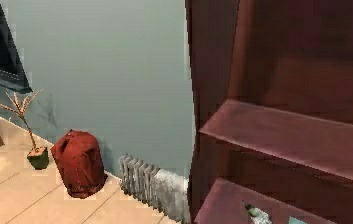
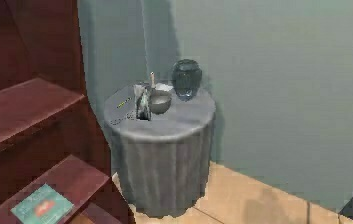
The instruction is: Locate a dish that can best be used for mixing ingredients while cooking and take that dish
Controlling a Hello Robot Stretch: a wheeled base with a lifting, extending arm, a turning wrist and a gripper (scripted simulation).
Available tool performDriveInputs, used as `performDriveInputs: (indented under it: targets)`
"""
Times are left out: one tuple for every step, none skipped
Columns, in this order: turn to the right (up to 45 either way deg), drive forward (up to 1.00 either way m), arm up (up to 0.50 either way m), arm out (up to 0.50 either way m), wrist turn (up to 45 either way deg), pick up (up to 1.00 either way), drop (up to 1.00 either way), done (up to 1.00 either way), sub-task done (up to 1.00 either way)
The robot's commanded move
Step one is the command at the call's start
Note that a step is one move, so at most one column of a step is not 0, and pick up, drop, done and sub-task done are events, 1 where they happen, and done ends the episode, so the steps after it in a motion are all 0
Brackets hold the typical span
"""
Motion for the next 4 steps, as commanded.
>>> performDriveInputs:
  targets:
    - [45.0, 0.0, 0.0, 0.0, 0.0, 0.0, 0.0, 0.0, 0.0]
    - [45.0, 0.0, 0.0, 0.0, 0.0, 0.0, 0.0, 0.0, 0.0]
    - [6.0, 0.0, 0.0, 0.0, 0.0, 0.0, 0.0, 0.0, 0.0]
    - [3.0, 0.0, 0.0, 0.0, 0.0, 0.0, 0.0, 0.0, 0.0]
